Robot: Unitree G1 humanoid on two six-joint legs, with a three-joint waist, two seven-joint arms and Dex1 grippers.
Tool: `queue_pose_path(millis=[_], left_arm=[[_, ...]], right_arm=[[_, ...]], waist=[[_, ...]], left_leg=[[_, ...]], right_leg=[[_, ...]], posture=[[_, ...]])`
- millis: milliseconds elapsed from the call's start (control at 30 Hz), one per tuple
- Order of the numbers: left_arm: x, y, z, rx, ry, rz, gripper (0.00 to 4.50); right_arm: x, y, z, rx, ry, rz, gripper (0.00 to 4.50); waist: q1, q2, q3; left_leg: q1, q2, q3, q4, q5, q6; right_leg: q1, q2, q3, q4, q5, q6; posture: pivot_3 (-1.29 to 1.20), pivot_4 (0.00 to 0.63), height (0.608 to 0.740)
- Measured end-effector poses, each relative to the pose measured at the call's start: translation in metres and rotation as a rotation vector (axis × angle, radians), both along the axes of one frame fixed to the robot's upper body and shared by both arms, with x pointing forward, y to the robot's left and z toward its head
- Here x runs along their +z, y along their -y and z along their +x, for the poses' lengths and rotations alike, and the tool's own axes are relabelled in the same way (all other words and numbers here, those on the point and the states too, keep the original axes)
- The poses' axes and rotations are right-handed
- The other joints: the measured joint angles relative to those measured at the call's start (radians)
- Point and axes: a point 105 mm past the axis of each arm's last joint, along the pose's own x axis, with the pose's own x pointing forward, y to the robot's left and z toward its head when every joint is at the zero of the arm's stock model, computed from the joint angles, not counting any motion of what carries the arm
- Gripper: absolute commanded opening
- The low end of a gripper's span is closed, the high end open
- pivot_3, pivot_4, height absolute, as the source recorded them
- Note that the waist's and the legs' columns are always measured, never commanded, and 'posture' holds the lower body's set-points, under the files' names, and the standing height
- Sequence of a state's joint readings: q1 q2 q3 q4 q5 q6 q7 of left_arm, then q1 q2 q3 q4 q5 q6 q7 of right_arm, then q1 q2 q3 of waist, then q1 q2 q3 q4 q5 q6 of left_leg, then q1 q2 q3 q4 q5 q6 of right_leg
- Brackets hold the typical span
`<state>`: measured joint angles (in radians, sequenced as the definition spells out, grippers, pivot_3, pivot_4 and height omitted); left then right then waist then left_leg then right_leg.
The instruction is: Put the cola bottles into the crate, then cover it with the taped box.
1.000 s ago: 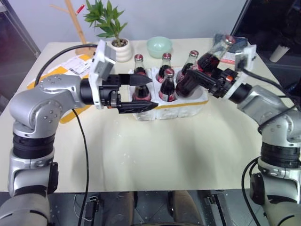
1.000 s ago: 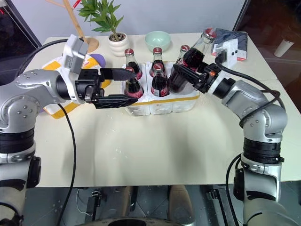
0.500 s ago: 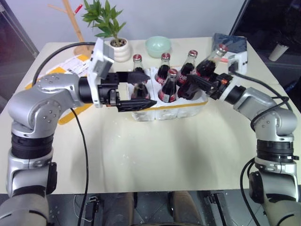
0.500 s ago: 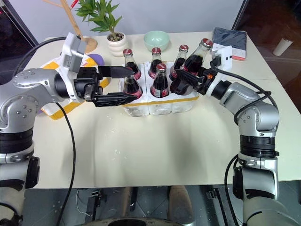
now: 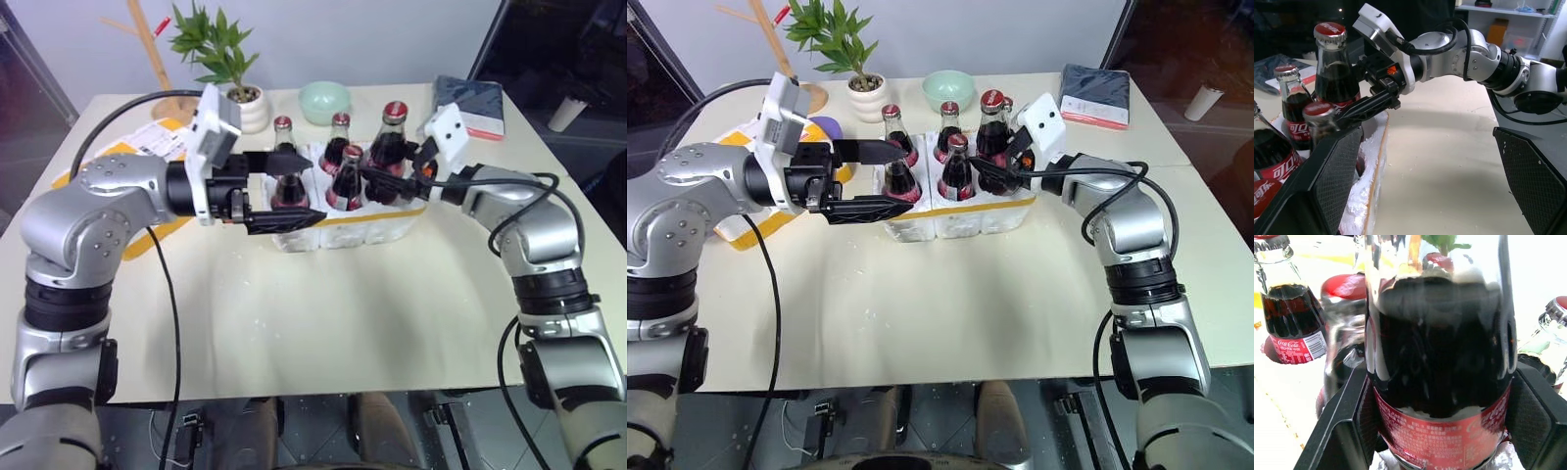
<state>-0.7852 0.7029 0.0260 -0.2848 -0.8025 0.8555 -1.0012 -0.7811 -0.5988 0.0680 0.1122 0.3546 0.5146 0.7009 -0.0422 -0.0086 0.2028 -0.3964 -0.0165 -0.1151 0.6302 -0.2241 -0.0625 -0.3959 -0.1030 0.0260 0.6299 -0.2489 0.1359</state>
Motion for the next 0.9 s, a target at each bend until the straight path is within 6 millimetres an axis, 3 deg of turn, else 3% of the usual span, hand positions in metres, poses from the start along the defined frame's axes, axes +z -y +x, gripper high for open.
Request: queue_pose_path(millis=[300,533,700,800,900], left_arm=[[0.001,-0.001,0.000,0.006,0.012,0.003,4.50],[0.001,-0.001,0.001,0.001,0.012,0.002,4.50],[0.000,-0.002,0.005,0.004,0.018,0.003,4.50],[0.001,0.000,0.004,-0.011,0.023,0.000,4.50],[0.000,0.001,0.004,-0.017,0.021,0.005,4.50]], right_arm=[[0.006,0.015,-0.014,-0.038,-0.077,0.096,2.75],[-0.003,0.024,-0.023,-0.065,-0.140,0.078,2.75],[-0.007,0.026,-0.020,-0.089,-0.154,0.092,2.75],[-0.027,0.024,-0.007,-0.128,-0.213,0.103,2.75],[-0.029,0.019,0.004,-0.132,-0.208,0.111,2.75]], waist=[[0.004,0.000,0.000],[0.005,0.001,0.001],[0.006,0.001,0.001],[0.003,0.001,0.001],[-0.002,0.000,0.001]], left_leg=[[-0.011,0.000,-0.001,-0.002,0.000,0.000],[-0.013,0.000,0.000,-0.003,0.000,0.000],[-0.013,0.000,0.000,-0.003,0.000,0.000],[-0.013,0.000,0.000,-0.002,0.000,0.000],[-0.011,0.000,0.000,-0.001,0.000,0.000]], right_leg=[[-0.012,0.000,0.000,0.001,0.000,0.000],[-0.015,0.000,0.000,0.001,0.000,0.000],[-0.015,0.000,0.000,0.001,0.000,0.000],[-0.014,0.000,0.000,0.001,0.000,0.000],[-0.013,0.000,0.000,0.001,0.000,0.000]], posture=[[0.00,0.150,0.739],[0.00,0.150,0.739],[0.00,0.150,0.739],[0.00,0.150,0.739],[0.00,0.150,0.739]])
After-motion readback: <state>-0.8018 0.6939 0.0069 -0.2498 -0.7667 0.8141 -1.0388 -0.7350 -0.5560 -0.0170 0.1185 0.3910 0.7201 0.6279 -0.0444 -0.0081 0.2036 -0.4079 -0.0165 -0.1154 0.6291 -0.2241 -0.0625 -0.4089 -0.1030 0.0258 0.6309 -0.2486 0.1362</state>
